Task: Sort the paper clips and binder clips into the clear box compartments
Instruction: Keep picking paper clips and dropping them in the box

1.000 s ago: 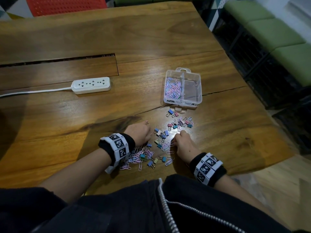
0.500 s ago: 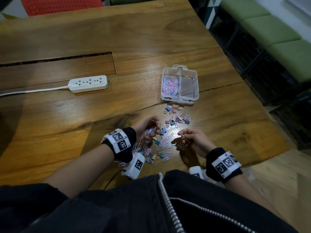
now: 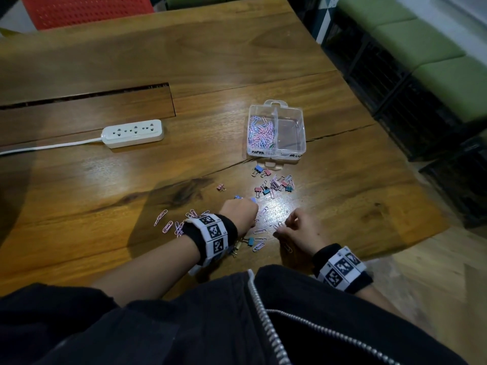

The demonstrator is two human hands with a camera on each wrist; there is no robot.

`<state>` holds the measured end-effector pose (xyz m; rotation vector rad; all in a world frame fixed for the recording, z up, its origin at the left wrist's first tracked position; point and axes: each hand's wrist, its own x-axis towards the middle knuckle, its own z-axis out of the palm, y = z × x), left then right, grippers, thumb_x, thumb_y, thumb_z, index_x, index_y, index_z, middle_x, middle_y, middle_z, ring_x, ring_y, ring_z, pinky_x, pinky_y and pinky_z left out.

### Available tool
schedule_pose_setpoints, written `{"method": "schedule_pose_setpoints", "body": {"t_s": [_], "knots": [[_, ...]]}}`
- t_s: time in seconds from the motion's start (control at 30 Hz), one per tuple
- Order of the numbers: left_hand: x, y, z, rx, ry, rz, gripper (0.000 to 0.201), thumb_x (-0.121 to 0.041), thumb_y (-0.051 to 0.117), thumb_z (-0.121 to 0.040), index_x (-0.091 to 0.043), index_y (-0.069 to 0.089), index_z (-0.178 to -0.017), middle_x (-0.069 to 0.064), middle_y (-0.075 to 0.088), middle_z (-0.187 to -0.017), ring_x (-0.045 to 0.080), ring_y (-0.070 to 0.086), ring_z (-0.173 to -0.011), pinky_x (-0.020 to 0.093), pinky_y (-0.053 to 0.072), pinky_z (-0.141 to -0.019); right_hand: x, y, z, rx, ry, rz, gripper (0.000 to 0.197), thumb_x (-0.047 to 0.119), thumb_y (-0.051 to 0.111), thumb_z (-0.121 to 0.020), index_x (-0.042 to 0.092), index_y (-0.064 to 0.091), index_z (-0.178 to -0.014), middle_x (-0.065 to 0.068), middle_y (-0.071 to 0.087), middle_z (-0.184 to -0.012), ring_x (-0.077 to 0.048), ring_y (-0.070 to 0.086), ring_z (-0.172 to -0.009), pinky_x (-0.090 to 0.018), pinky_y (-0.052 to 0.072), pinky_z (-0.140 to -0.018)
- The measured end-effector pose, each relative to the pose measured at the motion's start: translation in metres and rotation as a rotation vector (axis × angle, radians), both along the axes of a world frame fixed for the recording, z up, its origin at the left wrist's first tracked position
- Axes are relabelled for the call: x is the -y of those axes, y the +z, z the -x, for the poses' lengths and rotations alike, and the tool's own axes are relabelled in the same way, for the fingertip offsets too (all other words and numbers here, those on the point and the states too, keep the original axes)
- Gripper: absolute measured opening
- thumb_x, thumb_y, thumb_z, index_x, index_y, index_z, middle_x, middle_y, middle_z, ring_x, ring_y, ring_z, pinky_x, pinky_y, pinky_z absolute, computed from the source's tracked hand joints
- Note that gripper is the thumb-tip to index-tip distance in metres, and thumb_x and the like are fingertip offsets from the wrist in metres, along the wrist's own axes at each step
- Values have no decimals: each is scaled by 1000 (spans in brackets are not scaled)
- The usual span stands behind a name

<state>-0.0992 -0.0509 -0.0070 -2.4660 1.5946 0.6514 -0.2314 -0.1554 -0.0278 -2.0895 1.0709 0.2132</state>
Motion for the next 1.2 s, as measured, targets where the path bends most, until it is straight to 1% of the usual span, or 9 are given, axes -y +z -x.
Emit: {"method": "schedule_pose_setpoints", "body": {"t_s": [0.27,0.43,0.53,0.67,0.77,0.83,0.9,1.07,1.2], "knots": [[-1,-2,-3,-1,-45,-84,31,-32,43,-93,-6,59,-99,6,54,-91,20,54,-79,29,47,-64,-11,1,-5,-29,120,80,14,27,63,-82,18,52,-80,-2,59,-89,-19,56,-85,-39,50,-83],[-4,-2,-10,-105,49,-30,28,-32,41,-92,-8,55,-89,2,50,-81,17,50,-73,27,49,-67,-12,5,-10,-48,236,103,10,18,52,-90,9,54,-93,-3,49,-94,-13,47,-84,-26,42,-78],[-4,-4,-16,-542,423,169,25,-25,42,-93,-17,44,-69,-1,44,-68,14,44,-61,22,38,-55,-8,6,-11,-29,239,99,15,14,47,-91,3,54,-99,-5,45,-99,-13,44,-88,-25,40,-79],[-10,-2,-31,-1189,937,332,29,-5,38,-80,-14,42,-52,1,37,-55,10,31,-38,13,22,-38,5,11,-8,107,25,-219,16,9,49,-90,15,51,-75,3,51,-78,-15,49,-80,-23,40,-67],[-12,-3,-38,-1271,963,300,39,1,37,-72,-17,48,-39,3,39,-55,11,30,-40,12,22,-38,14,17,0,221,-94,-580,21,0,46,-89,17,52,-78,0,52,-77,-12,49,-67,-22,38,-59],[-12,-1,-37,-1281,980,285,28,3,35,-76,-13,47,-56,2,41,-55,9,32,-39,12,24,-36,19,19,5,292,-148,-739,24,-5,41,-89,14,57,-87,-2,52,-74,-11,46,-62,-21,37,-54],[-10,2,-33,-1178,893,231,20,-4,37,-83,-13,45,-67,0,41,-59,10,33,-43,15,27,-38,21,19,7,333,-201,-844,27,-6,35,-90,8,58,-87,-4,51,-69,-11,46,-57,-18,40,-48],[-8,-2,-18,-216,303,17,28,-40,53,-88,-14,51,-76,1,51,-74,16,48,-68,22,40,-58,18,14,12,336,-341,-922,32,12,29,-90,8,45,-62,-8,46,-62,-14,47,-45,-20,37,-41],[-5,-6,-15,-57,186,0,36,-42,56,-87,-8,56,-100,8,60,-103,24,58,-96,32,50,-77,13,12,16,164,-168,-657,37,29,46,-90,17,44,-56,0,43,-56,-12,41,-47,-21,34,-48]]}}
